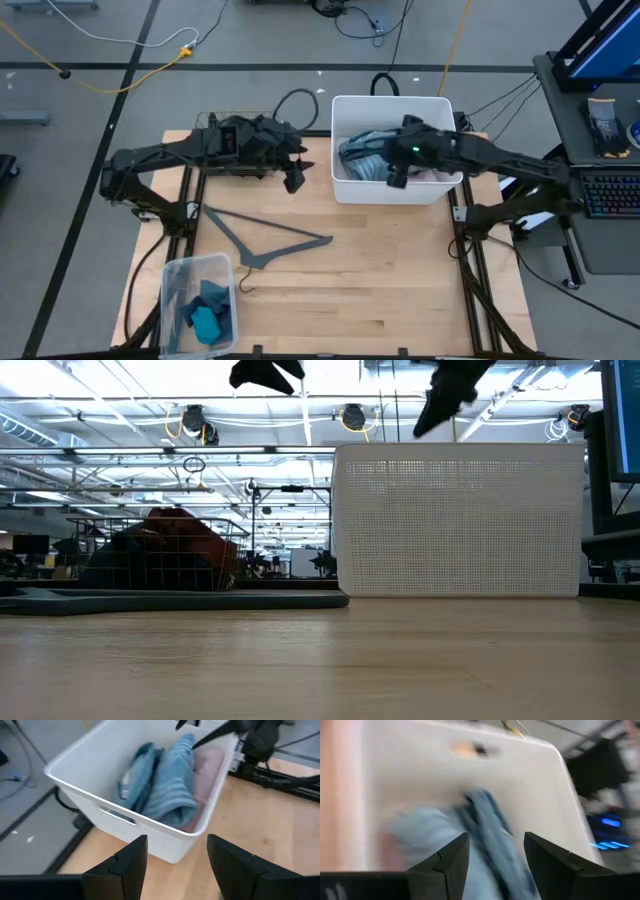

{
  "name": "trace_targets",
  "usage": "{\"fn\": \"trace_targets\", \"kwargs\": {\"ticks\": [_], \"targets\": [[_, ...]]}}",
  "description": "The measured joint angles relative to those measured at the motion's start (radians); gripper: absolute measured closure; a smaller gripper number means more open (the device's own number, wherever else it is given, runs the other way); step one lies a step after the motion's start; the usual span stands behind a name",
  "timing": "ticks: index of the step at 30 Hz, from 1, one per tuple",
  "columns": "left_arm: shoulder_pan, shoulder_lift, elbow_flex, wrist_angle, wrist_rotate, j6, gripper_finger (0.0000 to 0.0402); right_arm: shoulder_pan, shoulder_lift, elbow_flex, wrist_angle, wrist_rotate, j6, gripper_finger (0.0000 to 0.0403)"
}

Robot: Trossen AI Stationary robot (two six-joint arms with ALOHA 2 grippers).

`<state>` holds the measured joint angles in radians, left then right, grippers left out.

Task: Pick & Place Cloths
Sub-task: Return to Home Position

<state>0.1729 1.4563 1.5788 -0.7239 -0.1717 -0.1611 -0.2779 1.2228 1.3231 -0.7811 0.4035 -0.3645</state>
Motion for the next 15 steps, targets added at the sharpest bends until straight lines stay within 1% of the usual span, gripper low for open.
{"fn": "trace_targets", "kwargs": {"ticks": [5,7,9,12,14,15], "targets": [[-0.039,-0.024,-0.070,0.054,0.033,-0.044,0.0192,0.023,-0.112,0.000,0.016,-0.238,0.158,0.0232],[-0.060,-0.037,-0.099,0.115,0.046,-0.068,0.0192,0.038,-0.154,0.000,0.022,-0.317,0.202,0.0235],[-0.084,-0.060,-0.141,0.127,0.049,-0.091,0.0192,0.056,-0.190,0.000,0.020,-0.391,0.248,0.0236],[-0.127,-0.098,-0.200,0.241,0.049,-0.104,0.0192,0.089,-0.236,0.000,0.019,-0.477,0.338,0.0236],[-0.158,-0.137,-0.251,0.289,0.049,-0.111,0.0192,0.124,-0.264,0.000,0.020,-0.501,0.369,0.0238],[-0.173,-0.155,-0.274,0.349,0.048,-0.117,0.0192,0.144,-0.277,0.000,0.017,-0.509,0.379,0.0240]]}}
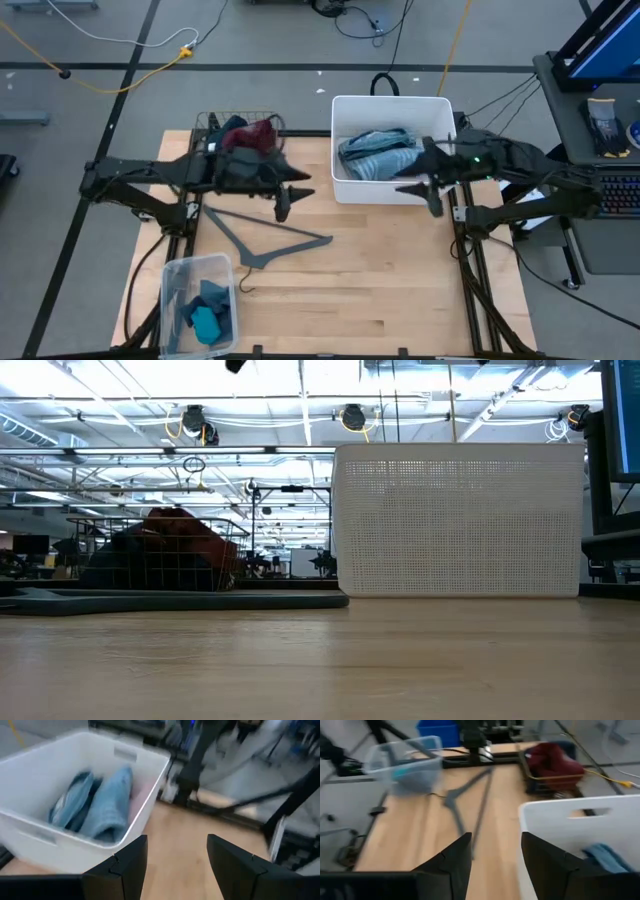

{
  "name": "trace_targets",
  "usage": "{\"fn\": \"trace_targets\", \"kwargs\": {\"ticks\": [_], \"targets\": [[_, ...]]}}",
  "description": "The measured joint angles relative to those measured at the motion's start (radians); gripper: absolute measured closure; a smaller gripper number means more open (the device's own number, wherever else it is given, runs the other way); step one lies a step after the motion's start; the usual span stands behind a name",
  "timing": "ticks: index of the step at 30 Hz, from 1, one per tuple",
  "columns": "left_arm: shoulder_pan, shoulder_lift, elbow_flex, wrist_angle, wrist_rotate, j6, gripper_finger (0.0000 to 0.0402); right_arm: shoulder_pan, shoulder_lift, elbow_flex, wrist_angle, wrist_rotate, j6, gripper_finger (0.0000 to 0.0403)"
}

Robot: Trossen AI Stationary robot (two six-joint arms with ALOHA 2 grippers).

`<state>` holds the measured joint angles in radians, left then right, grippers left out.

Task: Pick & Place Cloths
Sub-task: Return to Home Position

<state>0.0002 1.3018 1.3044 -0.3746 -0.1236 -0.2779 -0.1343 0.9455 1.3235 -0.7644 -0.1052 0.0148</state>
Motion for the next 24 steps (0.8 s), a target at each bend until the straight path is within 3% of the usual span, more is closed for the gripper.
{"fn": "trace_targets", "kwargs": {"ticks": [6,11,17,24], "targets": [[-0.099,-0.129,-0.160,0.096,-0.105,-0.077,0.0192,0.119,-0.052,-0.011,-0.027,0.000,0.070,0.0254],[-0.222,-0.203,-0.295,0.195,-0.255,-0.095,0.0192,0.213,-0.117,-0.123,0.068,0.001,0.138,0.0267],[-0.334,-0.268,-0.466,0.430,-0.290,-0.085,0.0192,0.285,-0.215,-0.293,0.236,0.013,0.200,0.0278],[-0.388,-0.406,-0.620,0.502,-0.349,-0.098,0.0192,0.321,-0.324,-0.392,0.279,0.106,0.211,0.0282]]}}
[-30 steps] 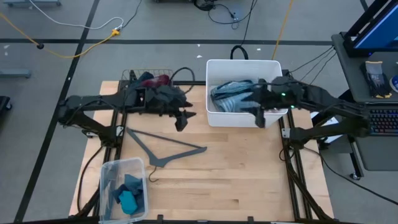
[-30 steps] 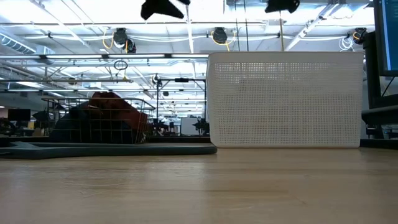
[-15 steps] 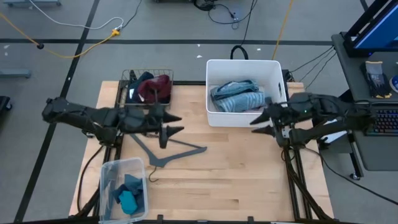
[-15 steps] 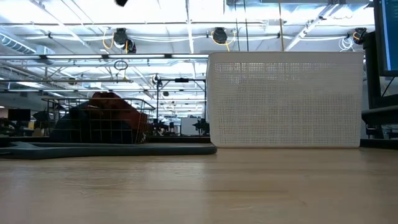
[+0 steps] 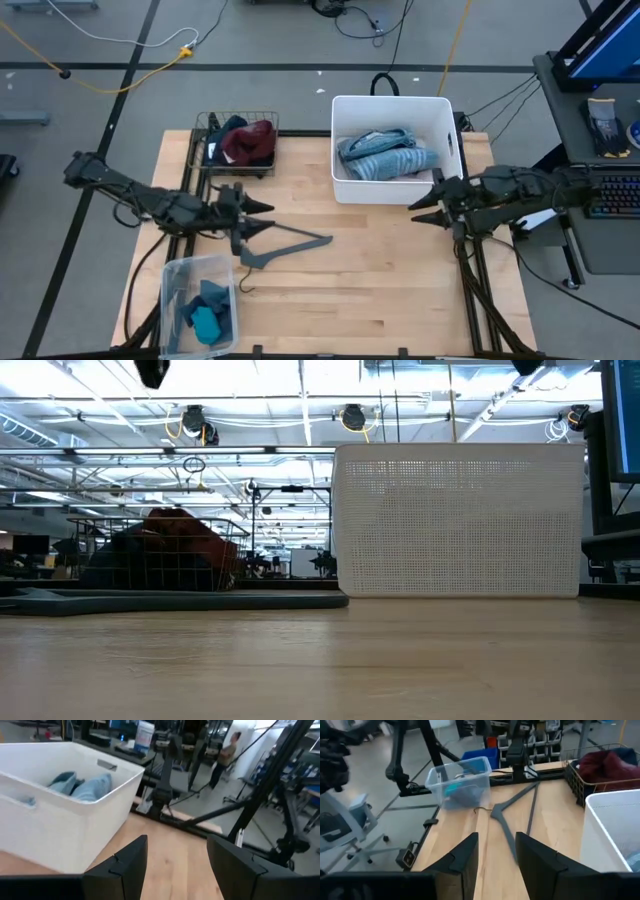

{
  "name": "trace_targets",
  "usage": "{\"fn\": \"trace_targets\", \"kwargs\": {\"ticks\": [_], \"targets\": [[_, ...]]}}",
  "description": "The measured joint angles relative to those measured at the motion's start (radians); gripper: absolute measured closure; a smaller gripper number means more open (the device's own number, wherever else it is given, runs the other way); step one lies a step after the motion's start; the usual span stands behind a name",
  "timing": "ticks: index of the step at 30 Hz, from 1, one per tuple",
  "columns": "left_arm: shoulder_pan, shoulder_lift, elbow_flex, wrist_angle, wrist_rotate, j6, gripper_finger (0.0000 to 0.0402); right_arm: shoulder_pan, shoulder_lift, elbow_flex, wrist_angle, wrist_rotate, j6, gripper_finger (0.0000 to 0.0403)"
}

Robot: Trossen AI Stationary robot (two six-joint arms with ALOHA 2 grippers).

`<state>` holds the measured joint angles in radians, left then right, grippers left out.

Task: Pick & Place Cloths
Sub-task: Return to Home Position

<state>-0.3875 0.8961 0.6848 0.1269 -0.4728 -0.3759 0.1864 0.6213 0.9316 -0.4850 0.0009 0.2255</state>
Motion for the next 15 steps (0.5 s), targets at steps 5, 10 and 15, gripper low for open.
{"fn": "trace_targets", "kwargs": {"ticks": [5,10,15], "targets": [[0.000,-0.157,-0.060,-0.088,-0.002,0.014,0.0192,0.000,-0.068,-0.007,-0.010,-0.001,-0.009,0.0282],[-0.005,-0.288,-0.123,-0.155,-0.002,0.026,0.0192,0.000,-0.128,-0.007,-0.010,-0.001,-0.023,0.0282],[-0.008,-0.373,-0.199,-0.151,-0.003,0.031,0.0192,0.000,-0.162,-0.038,0.015,-0.002,-0.006,0.0282]]}}
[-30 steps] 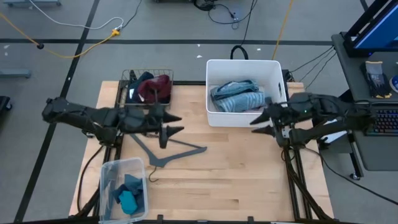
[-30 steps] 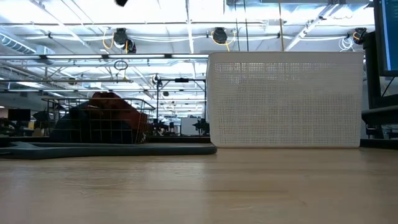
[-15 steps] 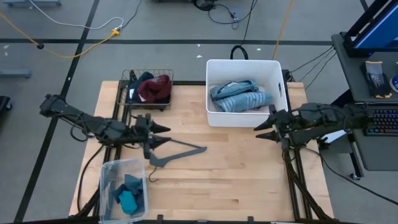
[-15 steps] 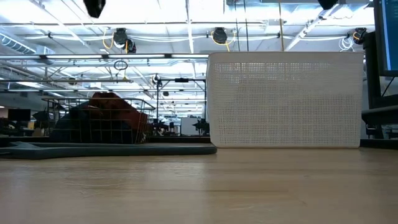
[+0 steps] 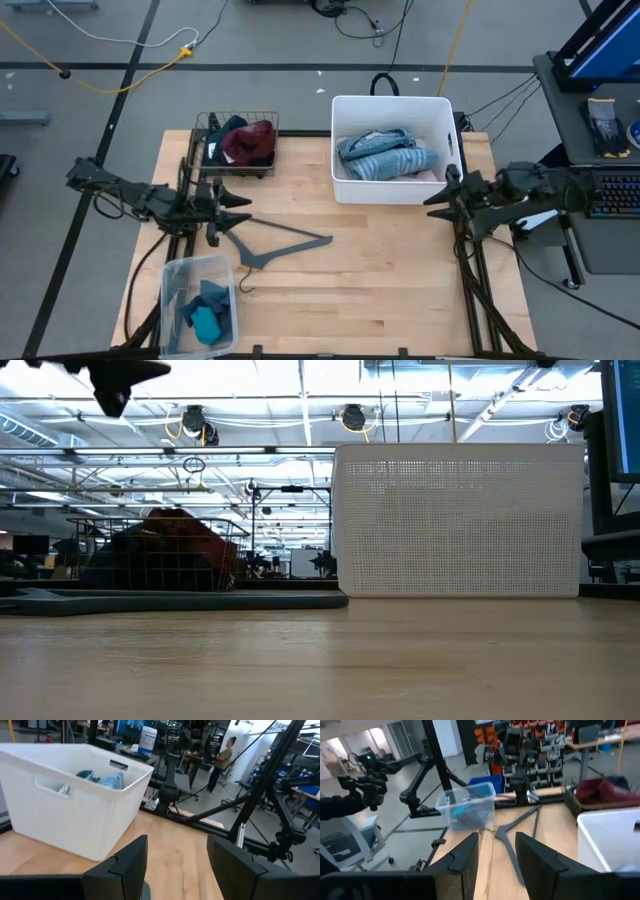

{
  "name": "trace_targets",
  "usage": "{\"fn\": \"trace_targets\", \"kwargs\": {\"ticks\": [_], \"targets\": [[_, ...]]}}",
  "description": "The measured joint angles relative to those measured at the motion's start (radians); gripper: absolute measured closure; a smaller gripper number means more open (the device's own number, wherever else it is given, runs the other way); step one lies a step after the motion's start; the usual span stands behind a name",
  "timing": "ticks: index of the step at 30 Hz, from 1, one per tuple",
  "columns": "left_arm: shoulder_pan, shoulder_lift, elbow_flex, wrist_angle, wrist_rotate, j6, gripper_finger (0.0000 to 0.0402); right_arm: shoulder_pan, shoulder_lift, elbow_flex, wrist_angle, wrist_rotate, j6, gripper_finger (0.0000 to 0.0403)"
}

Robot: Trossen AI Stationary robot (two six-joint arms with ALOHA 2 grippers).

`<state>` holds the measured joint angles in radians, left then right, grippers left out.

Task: Pick & Place Cloths
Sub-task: Return to Home Position

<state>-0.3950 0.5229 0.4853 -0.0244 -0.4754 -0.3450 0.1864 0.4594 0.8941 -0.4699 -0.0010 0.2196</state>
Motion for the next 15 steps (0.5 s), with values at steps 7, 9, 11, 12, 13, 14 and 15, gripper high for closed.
{"fn": "trace_targets", "kwargs": {"ticks": [7,9,11,12,13,14,15], "targets": [[0.000,-0.016,-0.091,0.029,0.001,-0.007,0.0192,0.000,-0.007,-0.164,0.125,-0.003,0.055,0.0282],[0.000,-0.016,-0.095,0.033,0.001,-0.007,0.0192,0.000,-0.018,-0.192,0.153,-0.002,0.056,0.0282],[0.000,-0.017,-0.096,0.031,0.001,-0.005,0.0192,0.000,-0.035,-0.206,0.158,-0.003,0.056,0.0282],[0.000,-0.019,-0.096,0.030,0.001,-0.004,0.0192,0.000,-0.048,-0.213,0.160,-0.004,0.056,0.0282],[0.000,-0.023,-0.096,0.026,0.001,-0.003,0.0192,0.000,-0.061,-0.222,0.160,-0.011,0.056,0.0282],[0.000,-0.027,-0.096,0.024,0.001,-0.001,0.0192,0.000,-0.078,-0.231,0.160,-0.028,0.057,0.0282],[0.000,-0.032,-0.096,0.019,0.001,0.000,0.0192,0.000,-0.095,-0.240,0.160,-0.044,0.057,0.0282]]}}
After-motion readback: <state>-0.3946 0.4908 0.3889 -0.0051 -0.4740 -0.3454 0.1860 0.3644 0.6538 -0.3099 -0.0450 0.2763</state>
